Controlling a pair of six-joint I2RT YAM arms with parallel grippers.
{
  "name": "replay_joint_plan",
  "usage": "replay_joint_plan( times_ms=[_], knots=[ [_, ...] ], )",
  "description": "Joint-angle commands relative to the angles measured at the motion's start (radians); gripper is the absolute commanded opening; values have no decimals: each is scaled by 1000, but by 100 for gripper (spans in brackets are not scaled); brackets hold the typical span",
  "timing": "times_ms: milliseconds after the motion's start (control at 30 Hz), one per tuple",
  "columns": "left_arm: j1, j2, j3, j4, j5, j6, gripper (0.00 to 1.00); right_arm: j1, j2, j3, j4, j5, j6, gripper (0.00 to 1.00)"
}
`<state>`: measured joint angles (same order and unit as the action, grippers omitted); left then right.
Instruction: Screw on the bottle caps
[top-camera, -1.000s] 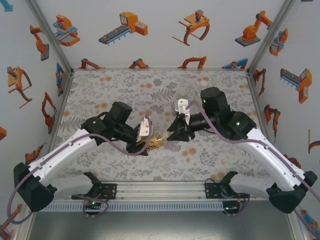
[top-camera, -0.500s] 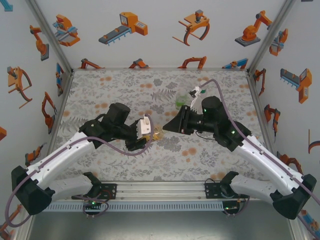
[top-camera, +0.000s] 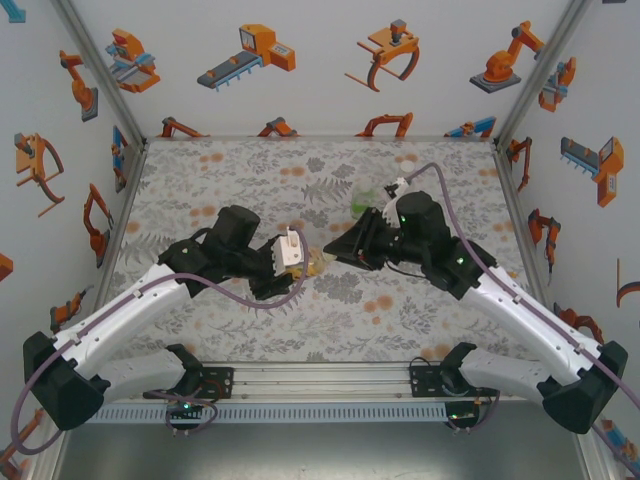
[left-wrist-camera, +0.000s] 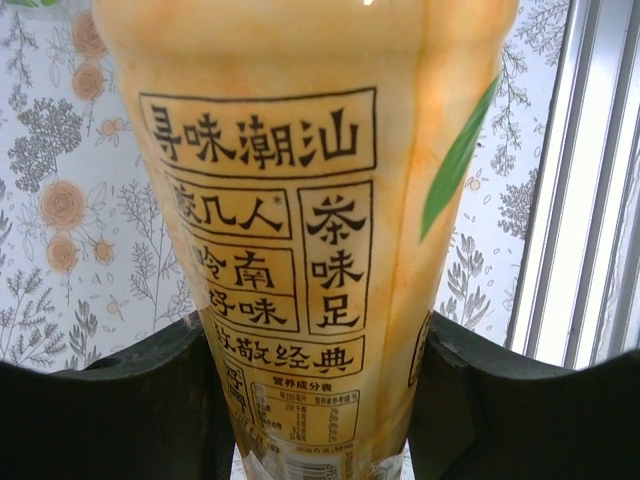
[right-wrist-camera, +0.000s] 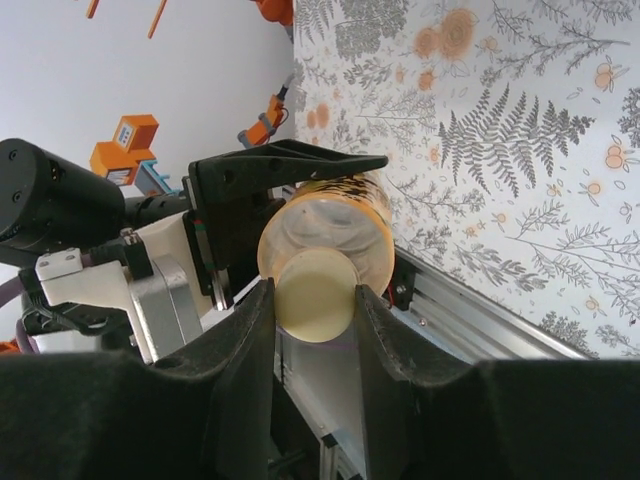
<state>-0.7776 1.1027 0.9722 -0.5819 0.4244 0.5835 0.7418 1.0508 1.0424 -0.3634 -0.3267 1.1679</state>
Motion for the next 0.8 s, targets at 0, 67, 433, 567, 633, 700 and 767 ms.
replay_joint_plan(
  times_ms=[0,67,433,567,633,700,767],
  knots=[
    [-11,-17,12,62,82,13,0,-7,-5,81,-38,-11,-186,47],
    [-9,-17,13,58,94,18,0,-16,-7,113,-42,-62,-331,61],
    [-11,-11,29,2,232,59,0,-24,-56,239,-209,-313,-1397,62],
    [-10,-11,31,-13,283,77,0,-24,-53,258,-304,-443,-1764,60],
    [-10,-14,29,-21,301,86,0,-24,-22,303,-373,-482,-1872,57],
    [-10,-14,29,-27,323,90,0,-24,11,349,-471,-538,-1994,56],
    [-10,-7,33,-35,354,96,0,-22,34,370,-490,-563,-2026,57]
  ],
)
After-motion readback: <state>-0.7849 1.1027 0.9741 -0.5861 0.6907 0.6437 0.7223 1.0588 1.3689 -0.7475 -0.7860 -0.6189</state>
